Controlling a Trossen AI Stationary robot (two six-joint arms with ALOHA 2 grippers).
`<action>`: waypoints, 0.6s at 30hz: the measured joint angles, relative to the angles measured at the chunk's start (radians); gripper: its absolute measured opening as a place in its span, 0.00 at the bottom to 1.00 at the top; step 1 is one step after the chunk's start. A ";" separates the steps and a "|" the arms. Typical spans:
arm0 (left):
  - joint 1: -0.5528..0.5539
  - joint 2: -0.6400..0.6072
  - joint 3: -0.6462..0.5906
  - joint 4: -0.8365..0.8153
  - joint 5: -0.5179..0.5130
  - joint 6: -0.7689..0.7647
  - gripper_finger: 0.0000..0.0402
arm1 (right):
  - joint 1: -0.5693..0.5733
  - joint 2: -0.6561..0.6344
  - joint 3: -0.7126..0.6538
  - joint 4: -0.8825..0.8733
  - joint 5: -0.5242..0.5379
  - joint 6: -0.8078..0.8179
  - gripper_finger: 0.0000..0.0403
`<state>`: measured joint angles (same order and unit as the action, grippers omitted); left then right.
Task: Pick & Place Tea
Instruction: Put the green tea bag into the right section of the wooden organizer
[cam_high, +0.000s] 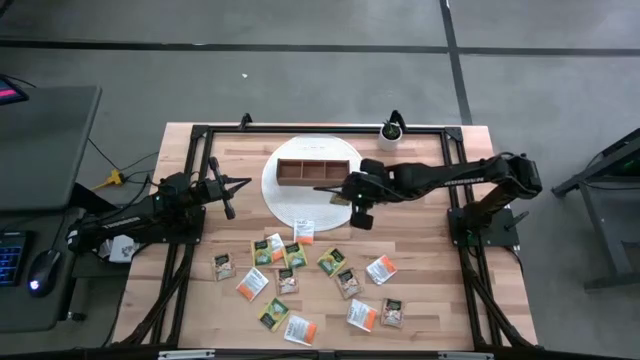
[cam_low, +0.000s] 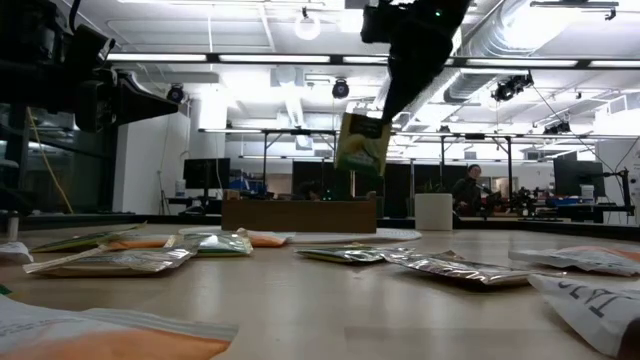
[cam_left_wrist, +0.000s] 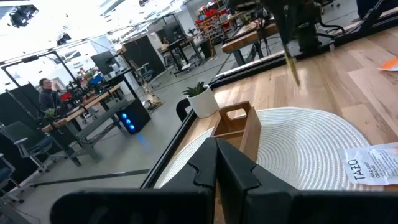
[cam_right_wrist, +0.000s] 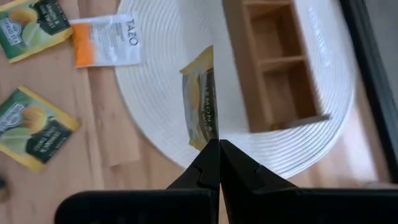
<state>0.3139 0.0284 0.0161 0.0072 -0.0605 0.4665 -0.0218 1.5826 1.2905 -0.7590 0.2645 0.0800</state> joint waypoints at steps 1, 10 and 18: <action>0.000 0.000 0.000 0.000 0.000 0.000 0.00 | -0.010 0.000 0.007 0.000 0.000 -0.017 0.00; 0.000 0.000 0.000 0.000 0.000 0.000 0.00 | -0.114 0.035 0.131 -0.022 -0.005 -0.190 0.00; 0.000 0.000 0.000 0.000 0.000 0.000 0.00 | -0.198 0.126 0.256 -0.109 -0.005 -0.354 0.00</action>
<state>0.3138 0.0284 0.0160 0.0074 -0.0605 0.4665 -0.2198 1.7086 1.5461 -0.8682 0.2592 -0.2738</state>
